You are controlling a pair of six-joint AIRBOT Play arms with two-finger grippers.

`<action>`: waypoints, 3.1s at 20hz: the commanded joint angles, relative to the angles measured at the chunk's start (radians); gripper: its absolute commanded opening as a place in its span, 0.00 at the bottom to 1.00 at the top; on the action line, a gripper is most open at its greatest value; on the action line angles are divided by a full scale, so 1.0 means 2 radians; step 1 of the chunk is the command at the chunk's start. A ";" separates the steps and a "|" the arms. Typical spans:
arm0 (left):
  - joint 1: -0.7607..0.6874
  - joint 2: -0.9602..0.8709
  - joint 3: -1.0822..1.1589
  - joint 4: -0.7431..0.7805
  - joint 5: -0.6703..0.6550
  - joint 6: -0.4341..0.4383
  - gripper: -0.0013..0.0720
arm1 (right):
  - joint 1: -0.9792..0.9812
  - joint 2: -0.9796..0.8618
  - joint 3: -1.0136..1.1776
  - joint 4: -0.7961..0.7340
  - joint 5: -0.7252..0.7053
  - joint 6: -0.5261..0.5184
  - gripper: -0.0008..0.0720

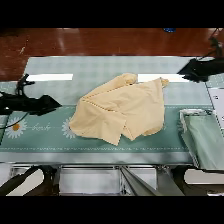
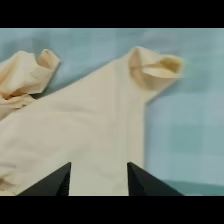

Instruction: Fold the shirts.

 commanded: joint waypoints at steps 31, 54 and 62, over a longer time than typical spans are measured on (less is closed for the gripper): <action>-0.126 -0.071 -0.129 -0.089 0.101 0.005 0.04 | 0.041 0.142 -0.498 0.117 -0.141 -0.047 0.57; 0.006 0.047 0.527 -0.227 0.033 -0.023 0.04 | 0.056 0.295 0.201 0.099 -0.025 -0.016 0.05; 0.058 0.185 0.610 -0.025 -0.058 -0.067 0.04 | 0.053 0.414 0.201 0.000 0.061 0.019 0.05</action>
